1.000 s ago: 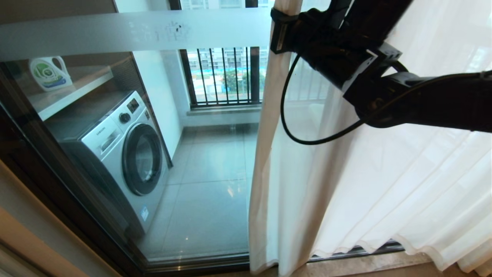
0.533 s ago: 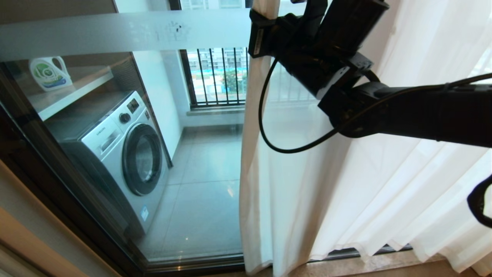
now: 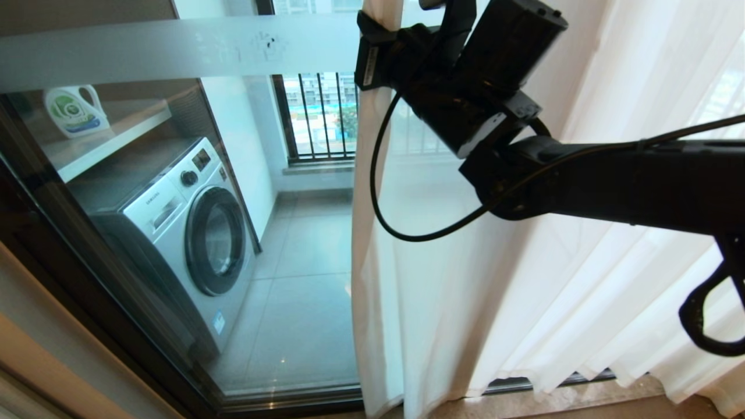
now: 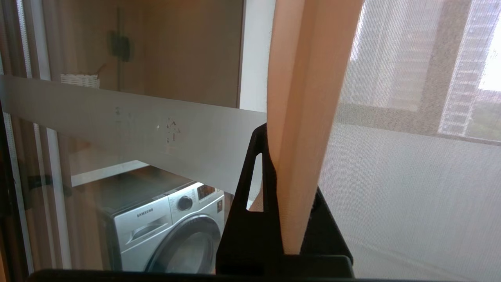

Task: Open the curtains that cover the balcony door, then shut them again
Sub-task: Close the inner curtains on both sides

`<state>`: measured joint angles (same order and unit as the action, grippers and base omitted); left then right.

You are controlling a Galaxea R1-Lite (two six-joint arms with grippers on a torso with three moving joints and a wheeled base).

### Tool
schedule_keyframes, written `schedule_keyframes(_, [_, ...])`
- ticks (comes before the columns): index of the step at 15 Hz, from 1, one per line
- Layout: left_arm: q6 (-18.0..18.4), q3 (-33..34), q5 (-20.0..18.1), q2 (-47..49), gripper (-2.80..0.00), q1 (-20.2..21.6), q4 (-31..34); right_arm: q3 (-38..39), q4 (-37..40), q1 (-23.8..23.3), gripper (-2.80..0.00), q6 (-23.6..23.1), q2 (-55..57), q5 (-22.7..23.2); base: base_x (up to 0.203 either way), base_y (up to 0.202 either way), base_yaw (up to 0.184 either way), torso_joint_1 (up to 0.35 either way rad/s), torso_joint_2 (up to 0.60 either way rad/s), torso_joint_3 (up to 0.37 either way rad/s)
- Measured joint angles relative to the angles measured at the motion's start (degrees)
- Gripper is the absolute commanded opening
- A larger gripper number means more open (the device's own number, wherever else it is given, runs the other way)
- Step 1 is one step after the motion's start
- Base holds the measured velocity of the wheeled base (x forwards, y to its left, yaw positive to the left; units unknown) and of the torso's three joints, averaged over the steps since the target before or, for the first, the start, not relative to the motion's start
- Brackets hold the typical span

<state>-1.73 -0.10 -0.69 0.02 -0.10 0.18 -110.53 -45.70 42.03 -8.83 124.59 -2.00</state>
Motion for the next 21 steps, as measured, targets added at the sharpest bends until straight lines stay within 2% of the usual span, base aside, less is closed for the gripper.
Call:
schedule_keyframes(3, [0.0, 0.0, 0.0, 0.0, -2.8, 0.0, 0.0, -0.02, -0.44, 0.16, -2.8, -0.14, 0.07, -0.2, 0.0, 0.0, 0.0, 0.0, 0.0, 0.0])
schedule_keyframes(7, [0.0, 0.0, -0.02, 0.0, -2.8, 0.0, -0.01, -0.07, -0.57, 0.13, -2.8, -2.81, 0.52, -0.49, 0.0, 0.0, 0.0, 0.0, 0.0, 0.0])
schedule_keyframes(10, [0.0, 0.0, 0.0, 0.0, -2.8, 0.0, 0.0, -0.09, -1.7, 0.07, -2.8, -3.13, 1.14, -1.67, 0.0, 0.0, 0.0, 0.0, 0.0, 0.0])
schedule_keyframes(13, [0.0, 0.0, -0.01, 0.0, -2.8, 0.0, 0.0, -0.18, -3.82, 0.02, -2.8, -5.47, 1.98, -3.07, 0.0, 0.0, 0.0, 0.0, 0.0, 0.0])
schedule_keyframes(21, [-0.02, 0.0, -0.02, 0.0, -2.8, 0.0, 0.0, -0.09, -4.19, 0.05, -2.8, -5.94, 1.05, -3.58, 0.0, 0.0, 0.0, 0.0, 0.0, 0.0])
